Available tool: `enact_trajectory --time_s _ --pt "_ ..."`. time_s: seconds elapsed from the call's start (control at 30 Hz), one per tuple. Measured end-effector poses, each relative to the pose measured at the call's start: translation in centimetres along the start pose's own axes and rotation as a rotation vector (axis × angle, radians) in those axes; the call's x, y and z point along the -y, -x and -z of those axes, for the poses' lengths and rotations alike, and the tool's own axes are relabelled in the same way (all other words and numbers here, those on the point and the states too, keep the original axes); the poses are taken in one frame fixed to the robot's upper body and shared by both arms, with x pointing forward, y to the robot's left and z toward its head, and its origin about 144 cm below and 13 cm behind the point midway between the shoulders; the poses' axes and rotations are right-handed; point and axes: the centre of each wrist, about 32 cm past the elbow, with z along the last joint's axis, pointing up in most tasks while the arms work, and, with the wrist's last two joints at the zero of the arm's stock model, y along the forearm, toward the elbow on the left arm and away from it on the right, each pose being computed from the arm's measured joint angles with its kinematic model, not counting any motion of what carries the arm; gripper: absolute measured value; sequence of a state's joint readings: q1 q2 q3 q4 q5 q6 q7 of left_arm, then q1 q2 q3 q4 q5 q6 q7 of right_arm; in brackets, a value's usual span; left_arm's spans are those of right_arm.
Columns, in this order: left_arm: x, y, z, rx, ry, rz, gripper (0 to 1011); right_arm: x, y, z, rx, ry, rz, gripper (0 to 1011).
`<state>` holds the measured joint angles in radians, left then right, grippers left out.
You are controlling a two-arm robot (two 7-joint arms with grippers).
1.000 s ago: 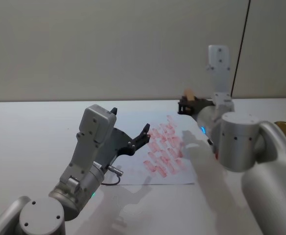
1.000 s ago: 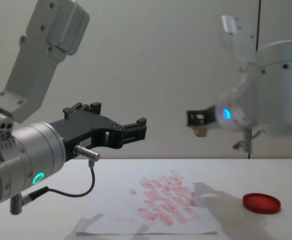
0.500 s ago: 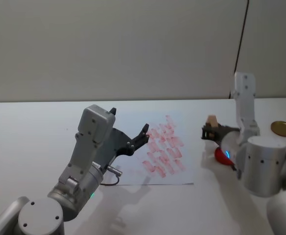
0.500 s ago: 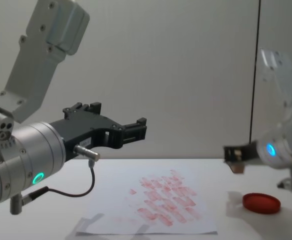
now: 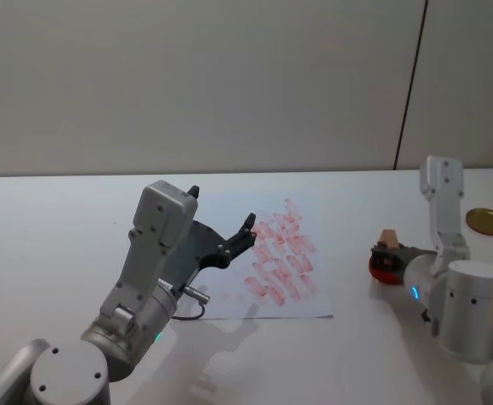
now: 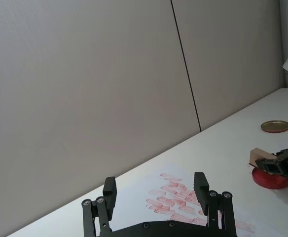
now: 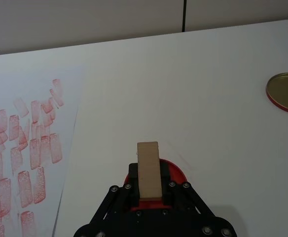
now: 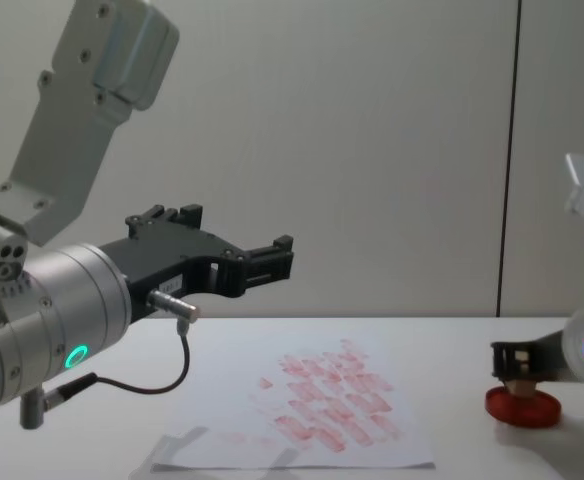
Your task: Use the one hand to pick up the stamp and affix it onto the A4 paper.
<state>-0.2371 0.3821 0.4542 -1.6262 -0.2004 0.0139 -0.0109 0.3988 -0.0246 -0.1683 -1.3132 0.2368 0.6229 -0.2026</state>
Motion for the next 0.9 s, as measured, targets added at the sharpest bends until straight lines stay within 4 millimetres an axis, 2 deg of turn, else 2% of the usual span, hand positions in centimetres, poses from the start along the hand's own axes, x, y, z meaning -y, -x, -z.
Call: enact_trajectory --time_s 0.2,0.23,0.27,0.57,0.6,0.7,0.9 --pt "0.0 0.0 0.0 0.0 0.0 0.0 993 0.0 -0.5 0.5 -0.004 0.008 0.011 255" --pt "0.0 0.0 0.0 0.0 0.0 0.0 993 0.0 -0.6 0.5 -0.005 0.007 0.01 311" --pt "0.0 0.0 0.0 0.0 0.0 0.0 993 0.0 -0.7 0.5 -0.005 0.006 0.01 311" --pt "0.0 0.0 0.0 0.0 0.0 0.0 993 0.4 -0.9 0.5 0.0 -0.024 0.0 594" --pt "0.0 0.0 0.0 0.0 0.0 0.0 993 0.5 -0.9 0.5 0.001 -0.029 -0.001 655" --pt "0.0 0.0 0.0 0.0 0.0 0.0 993 0.9 -0.8 0.4 0.009 -0.058 -0.007 713" --pt "0.0 0.0 0.0 0.0 0.0 0.0 993 1.8 -0.7 0.3 0.024 -0.123 -0.021 899"
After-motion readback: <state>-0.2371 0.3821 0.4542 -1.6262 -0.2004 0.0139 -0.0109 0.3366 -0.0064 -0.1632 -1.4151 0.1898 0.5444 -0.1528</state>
